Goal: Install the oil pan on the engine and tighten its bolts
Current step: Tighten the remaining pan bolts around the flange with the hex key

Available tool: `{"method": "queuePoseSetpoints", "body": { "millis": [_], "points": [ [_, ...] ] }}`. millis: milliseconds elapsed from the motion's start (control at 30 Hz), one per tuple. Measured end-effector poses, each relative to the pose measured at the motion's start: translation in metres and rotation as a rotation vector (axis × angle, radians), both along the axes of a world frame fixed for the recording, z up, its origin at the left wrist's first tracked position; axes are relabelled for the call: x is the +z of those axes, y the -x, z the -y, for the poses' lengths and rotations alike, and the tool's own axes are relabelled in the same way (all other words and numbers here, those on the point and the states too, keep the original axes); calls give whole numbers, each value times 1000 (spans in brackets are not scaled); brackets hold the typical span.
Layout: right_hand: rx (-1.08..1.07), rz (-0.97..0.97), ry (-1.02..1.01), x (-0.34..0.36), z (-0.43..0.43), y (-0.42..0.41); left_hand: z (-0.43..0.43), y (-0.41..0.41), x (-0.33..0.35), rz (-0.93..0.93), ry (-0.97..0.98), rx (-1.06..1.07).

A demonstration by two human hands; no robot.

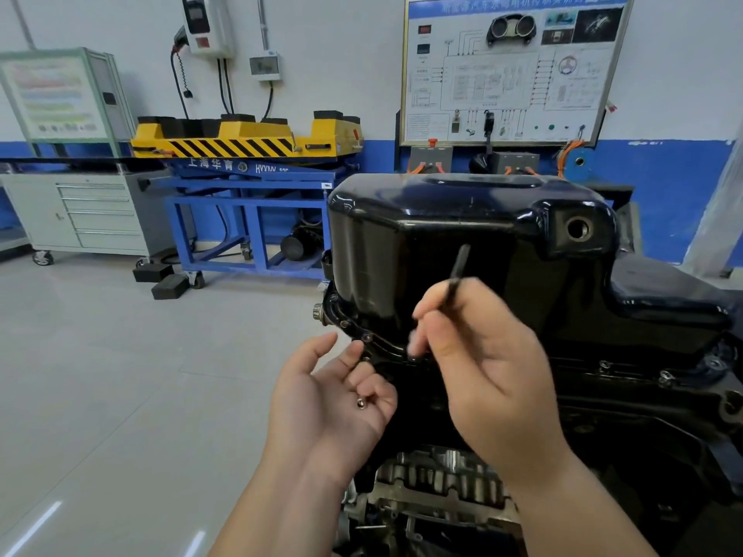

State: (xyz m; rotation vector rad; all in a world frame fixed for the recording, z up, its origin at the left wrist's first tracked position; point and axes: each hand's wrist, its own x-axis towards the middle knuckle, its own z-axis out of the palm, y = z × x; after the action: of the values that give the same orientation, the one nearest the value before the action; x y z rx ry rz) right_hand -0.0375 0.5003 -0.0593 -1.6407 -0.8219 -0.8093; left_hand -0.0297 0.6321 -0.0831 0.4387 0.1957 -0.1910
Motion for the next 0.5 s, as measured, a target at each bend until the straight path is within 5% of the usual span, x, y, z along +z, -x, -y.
{"method": "queuePoseSetpoints", "body": {
  "millis": [133, 500],
  "points": [
    [-41, -117, 222, -23, -6, 8, -4, 9, 6, 20, 60, 62],
    [-55, -290, 556, -34, -8, 7, -4, 25, 1, 51, -195, -105]
  ]
}}
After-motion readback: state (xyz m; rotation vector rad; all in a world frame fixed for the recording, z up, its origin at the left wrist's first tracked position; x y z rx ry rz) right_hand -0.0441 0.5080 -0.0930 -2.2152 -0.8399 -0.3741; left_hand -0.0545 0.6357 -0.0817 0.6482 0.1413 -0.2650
